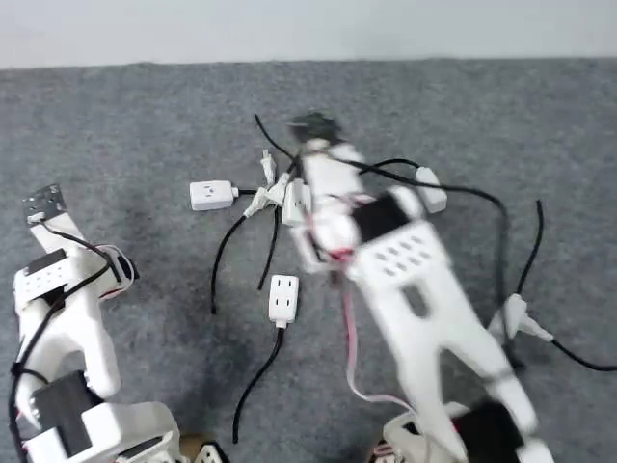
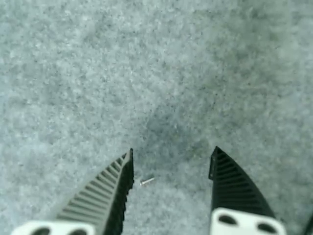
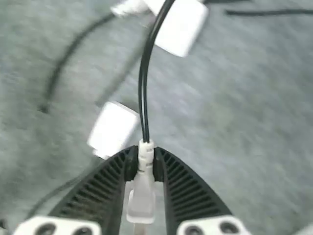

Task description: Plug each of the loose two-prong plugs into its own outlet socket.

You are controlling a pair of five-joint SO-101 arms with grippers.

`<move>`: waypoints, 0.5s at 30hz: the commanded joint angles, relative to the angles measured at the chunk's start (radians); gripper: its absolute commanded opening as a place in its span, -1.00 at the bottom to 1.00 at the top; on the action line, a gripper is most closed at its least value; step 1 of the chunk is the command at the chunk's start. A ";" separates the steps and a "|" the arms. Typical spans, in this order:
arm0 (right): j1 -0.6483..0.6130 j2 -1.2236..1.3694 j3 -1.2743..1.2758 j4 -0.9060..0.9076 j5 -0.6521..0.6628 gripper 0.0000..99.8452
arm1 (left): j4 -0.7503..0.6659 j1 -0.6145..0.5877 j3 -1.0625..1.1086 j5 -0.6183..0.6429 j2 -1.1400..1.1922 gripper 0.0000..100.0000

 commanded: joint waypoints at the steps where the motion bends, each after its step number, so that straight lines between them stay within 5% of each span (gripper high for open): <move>1: 0.179 -0.211 0.178 -0.077 0.092 -0.98 | 0.003 -0.005 -0.035 0.012 -0.003 -0.53; 8: 0.450 -0.326 0.612 -0.326 0.281 -0.98 | 0.005 -0.003 -0.035 0.012 -0.003 -0.53; 15: 0.538 -0.157 0.681 -0.499 0.388 -0.98 | 0.008 -0.003 -0.033 0.012 -0.003 -0.53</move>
